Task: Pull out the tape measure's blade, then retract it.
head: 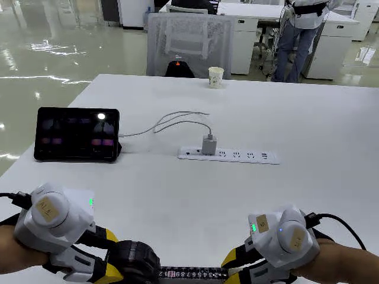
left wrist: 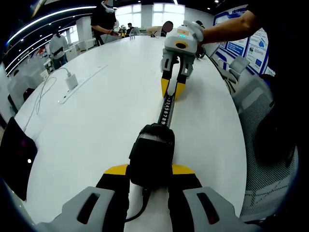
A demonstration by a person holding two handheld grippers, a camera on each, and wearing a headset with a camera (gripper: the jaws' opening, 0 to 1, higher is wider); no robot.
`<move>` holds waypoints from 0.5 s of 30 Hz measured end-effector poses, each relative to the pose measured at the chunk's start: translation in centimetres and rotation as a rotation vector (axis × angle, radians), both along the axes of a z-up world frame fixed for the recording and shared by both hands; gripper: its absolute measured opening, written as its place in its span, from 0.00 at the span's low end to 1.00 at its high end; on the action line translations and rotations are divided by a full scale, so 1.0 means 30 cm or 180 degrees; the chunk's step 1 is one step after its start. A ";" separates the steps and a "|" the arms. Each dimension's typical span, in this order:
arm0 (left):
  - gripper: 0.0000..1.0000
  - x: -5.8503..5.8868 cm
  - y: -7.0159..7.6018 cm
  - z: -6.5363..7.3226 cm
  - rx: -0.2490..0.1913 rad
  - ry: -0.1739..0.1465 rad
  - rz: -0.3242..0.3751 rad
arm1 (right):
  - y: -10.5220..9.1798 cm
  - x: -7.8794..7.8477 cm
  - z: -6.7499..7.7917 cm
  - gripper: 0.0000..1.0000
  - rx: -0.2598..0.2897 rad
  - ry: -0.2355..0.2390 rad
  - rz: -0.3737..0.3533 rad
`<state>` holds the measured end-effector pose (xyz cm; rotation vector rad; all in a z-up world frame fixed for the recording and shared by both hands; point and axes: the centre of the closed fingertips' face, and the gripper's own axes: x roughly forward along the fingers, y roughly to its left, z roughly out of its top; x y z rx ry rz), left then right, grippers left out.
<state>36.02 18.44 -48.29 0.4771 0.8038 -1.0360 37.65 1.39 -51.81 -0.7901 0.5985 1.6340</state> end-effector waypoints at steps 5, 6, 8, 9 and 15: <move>0.24 -0.002 -0.002 0.001 -0.0002 0.0001 0.0000 | -0.022 0.004 0.000 0.09 -0.0018 -0.0002 -0.0026; 0.24 -0.002 -0.002 0.001 -0.0002 0.0002 -0.0001 | -0.028 0.005 -0.001 0.09 -0.0025 0.0000 -0.0032; 0.24 -0.003 -0.002 0.002 -0.0002 0.0003 -0.0002 | -0.037 0.007 -0.001 0.09 -0.0030 -0.0005 -0.0041; 0.24 -0.003 -0.003 0.002 -0.0002 0.0003 -0.0003 | -0.042 0.007 -0.001 0.09 -0.0035 0.0000 -0.0050; 0.25 -0.004 -0.004 0.001 -0.0001 0.0004 -0.0002 | -0.075 0.008 -0.001 0.09 -0.0059 -0.0002 -0.0072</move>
